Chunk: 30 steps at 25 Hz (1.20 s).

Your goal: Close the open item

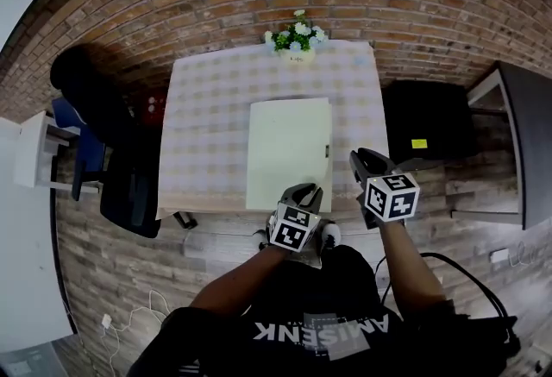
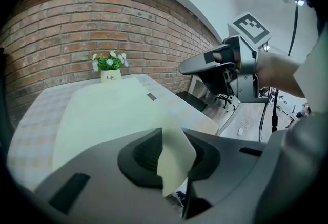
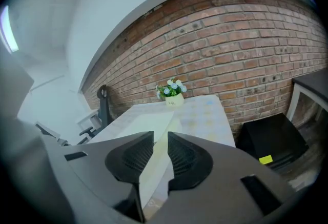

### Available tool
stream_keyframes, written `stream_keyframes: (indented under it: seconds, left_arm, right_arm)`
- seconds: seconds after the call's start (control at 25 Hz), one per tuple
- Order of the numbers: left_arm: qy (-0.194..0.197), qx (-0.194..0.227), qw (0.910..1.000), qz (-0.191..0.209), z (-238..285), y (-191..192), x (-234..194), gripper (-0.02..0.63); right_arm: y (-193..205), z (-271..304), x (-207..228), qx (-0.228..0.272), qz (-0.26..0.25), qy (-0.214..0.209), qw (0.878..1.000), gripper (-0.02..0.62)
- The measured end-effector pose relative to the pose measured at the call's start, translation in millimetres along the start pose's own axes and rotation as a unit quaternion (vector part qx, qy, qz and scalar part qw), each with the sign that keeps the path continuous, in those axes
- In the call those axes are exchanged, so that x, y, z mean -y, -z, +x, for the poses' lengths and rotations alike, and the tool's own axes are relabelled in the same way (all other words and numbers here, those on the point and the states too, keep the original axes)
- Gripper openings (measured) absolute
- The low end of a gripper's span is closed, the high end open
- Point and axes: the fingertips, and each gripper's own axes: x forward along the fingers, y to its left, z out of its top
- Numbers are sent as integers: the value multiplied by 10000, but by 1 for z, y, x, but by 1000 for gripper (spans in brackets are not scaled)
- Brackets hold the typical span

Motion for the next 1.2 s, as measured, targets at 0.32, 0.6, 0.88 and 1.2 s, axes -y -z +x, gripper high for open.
stream_keyframes:
  seconds: [0.32, 0.6, 0.88, 1.2]
  left_arm:
    - [-141, -311, 9994, -58, 19, 22, 2, 75]
    - [-138, -524, 9985, 17, 27, 24, 4, 95]
    - [-335, -404, 9986, -42, 29, 26, 5, 123]
    - [50, -406, 9991, -61, 33, 31, 18, 238]
  right_arm:
    - [28, 54, -4, -515, 54, -506, 9974, 183]
    - [52, 90, -2, -912, -60, -895, 9918, 184]
    - [70, 108, -1, -1132, -120, -1104, 9873, 184]
    - [83, 112, 10, -1212, 700, -1457, 9794, 208]
